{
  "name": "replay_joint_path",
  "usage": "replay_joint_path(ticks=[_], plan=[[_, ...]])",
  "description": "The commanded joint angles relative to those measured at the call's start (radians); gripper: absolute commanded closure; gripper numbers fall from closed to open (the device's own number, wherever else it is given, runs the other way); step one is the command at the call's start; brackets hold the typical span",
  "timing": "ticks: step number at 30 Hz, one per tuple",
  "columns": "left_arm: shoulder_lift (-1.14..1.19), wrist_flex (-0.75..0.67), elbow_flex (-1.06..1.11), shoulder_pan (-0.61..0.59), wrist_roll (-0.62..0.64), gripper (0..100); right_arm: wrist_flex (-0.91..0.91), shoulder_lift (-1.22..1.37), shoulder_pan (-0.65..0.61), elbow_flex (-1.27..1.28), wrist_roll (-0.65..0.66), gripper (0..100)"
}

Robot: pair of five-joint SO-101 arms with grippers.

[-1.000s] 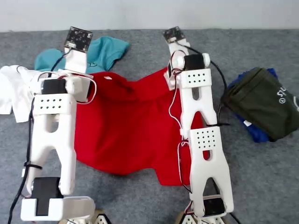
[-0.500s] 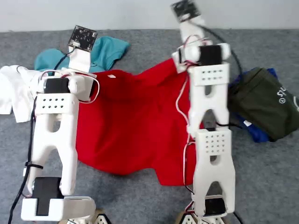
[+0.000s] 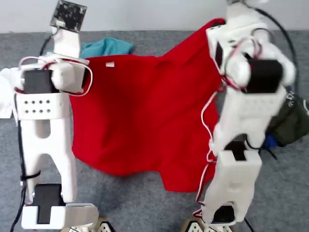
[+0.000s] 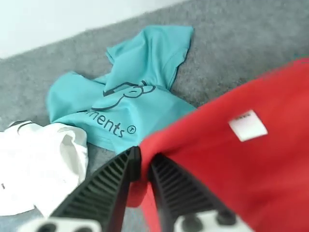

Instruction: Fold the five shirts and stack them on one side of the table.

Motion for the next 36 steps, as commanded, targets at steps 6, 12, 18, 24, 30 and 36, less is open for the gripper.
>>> replay_joint_path(ticks=[6,12,18,24,30,36], plan=[[-0.052,0.235,-0.328,0.006,0.015,99,0.039,-0.389,0.01,0.376,0.008,98.9],[-0.135,0.239,-0.409,0.063,0.031,99,0.038,-0.591,0.012,0.534,0.008,98.9],[-0.288,0.23,-0.407,0.152,0.031,99,0.038,-0.727,0.012,0.534,0.008,98.9],[-0.377,0.229,-0.404,0.157,0.031,99,0.03,-0.869,0.012,0.532,0.005,98.9],[-0.446,0.229,-0.406,0.158,0.035,99,0.027,-0.974,0.015,0.532,-0.025,98.9],[-0.546,0.224,-0.407,0.157,0.035,99,0.002,-0.997,0.081,0.537,-0.041,98.9]])
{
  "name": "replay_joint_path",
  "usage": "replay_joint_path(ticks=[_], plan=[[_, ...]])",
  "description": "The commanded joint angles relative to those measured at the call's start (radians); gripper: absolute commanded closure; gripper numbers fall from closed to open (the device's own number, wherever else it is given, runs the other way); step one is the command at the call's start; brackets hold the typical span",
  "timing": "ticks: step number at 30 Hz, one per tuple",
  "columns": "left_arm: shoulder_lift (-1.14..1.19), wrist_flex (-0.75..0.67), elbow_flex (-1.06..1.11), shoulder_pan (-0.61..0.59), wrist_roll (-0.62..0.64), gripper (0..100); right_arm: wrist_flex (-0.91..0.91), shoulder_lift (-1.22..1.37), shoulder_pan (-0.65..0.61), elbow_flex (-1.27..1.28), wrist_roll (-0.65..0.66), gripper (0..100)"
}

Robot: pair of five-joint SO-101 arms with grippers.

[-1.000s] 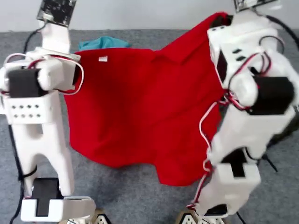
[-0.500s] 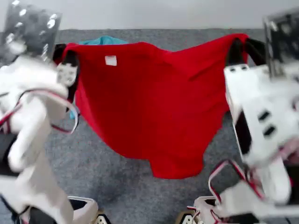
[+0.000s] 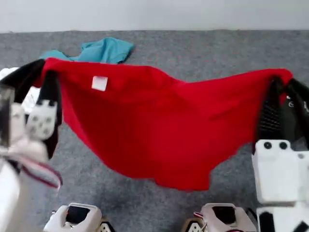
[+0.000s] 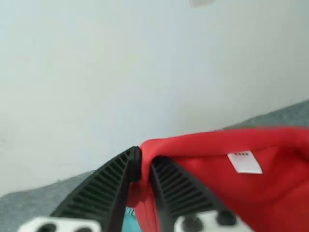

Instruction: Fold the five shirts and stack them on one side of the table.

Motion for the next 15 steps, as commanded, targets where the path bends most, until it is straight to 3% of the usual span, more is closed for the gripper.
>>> replay_joint_path(ticks=[1,15], plan=[[-0.044,0.002,-0.03,0.006,0.011,99,0.002,-0.008,0.053,0.009,-0.029,98.9],[-0.086,0.002,-0.022,0.0,0.012,99,-0.042,-0.056,0.082,0.008,-0.037,98.9]])
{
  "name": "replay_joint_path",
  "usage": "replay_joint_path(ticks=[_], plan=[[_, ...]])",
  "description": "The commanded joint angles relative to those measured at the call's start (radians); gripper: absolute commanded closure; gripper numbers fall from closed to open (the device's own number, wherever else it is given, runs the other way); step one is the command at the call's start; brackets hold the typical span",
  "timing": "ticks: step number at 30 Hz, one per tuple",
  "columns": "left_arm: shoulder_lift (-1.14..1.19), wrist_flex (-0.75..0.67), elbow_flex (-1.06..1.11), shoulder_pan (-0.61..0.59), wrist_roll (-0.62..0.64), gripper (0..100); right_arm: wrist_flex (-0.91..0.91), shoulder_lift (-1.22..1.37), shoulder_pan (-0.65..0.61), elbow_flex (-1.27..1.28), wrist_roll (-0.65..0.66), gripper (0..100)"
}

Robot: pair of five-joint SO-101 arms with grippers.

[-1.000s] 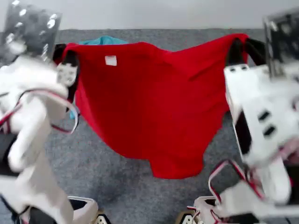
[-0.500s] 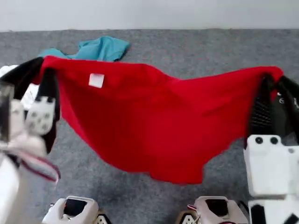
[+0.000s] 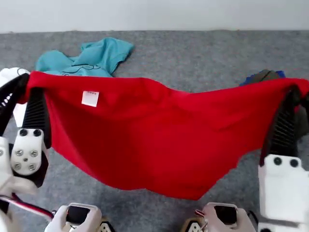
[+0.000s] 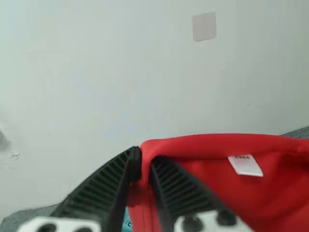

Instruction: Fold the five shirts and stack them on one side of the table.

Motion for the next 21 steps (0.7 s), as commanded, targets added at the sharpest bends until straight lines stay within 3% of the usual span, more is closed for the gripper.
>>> replay_joint_path(ticks=[1,14,21], plan=[[0.002,0.002,-0.005,0.0,0.012,99,-0.021,-0.004,0.013,0.008,-0.011,98.9],[0.084,-0.15,0.292,-0.002,0.006,99,-0.031,0.156,0.005,0.239,-0.006,98.9],[0.187,-0.288,0.46,-0.08,0.006,99,-0.17,0.354,-0.005,0.361,-0.005,98.9]])
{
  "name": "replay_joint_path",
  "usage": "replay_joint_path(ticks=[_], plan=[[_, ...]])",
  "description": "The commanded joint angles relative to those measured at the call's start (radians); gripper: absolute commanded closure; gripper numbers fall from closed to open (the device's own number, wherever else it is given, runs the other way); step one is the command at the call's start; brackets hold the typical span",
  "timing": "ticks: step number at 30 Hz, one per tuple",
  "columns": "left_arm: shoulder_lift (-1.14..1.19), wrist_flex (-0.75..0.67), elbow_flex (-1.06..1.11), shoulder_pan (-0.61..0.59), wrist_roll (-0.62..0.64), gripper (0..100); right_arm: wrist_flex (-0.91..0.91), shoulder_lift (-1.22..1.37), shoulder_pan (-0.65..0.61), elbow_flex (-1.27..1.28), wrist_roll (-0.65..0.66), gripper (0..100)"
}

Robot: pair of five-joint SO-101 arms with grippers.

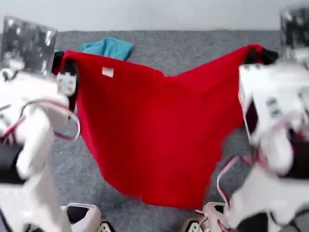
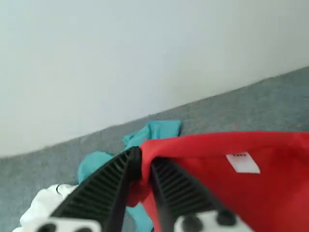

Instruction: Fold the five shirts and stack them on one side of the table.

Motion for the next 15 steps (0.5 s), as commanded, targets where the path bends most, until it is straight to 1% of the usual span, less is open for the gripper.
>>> replay_joint_path(ticks=[1,3,6,10,13,15], plan=[[0.048,-0.095,0.068,-0.031,0.003,99,-0.117,0.102,-0.019,0.044,-0.005,98.9],[0.089,-0.16,0.117,-0.048,0.003,99,-0.202,0.179,-0.042,0.084,-0.008,98.9],[0.178,-0.276,0.163,-0.087,0.008,99,-0.387,0.302,-0.076,0.127,-0.006,98.9],[0.339,-0.423,0.156,-0.129,0.008,99,-0.622,0.453,-0.094,0.124,-0.005,98.9],[0.456,-0.46,0.102,-0.146,0.008,99,-0.757,0.532,-0.094,0.101,-0.005,98.9],[0.522,-0.457,0.05,-0.146,0.008,99,-0.806,0.576,-0.094,0.064,-0.005,98.9]])
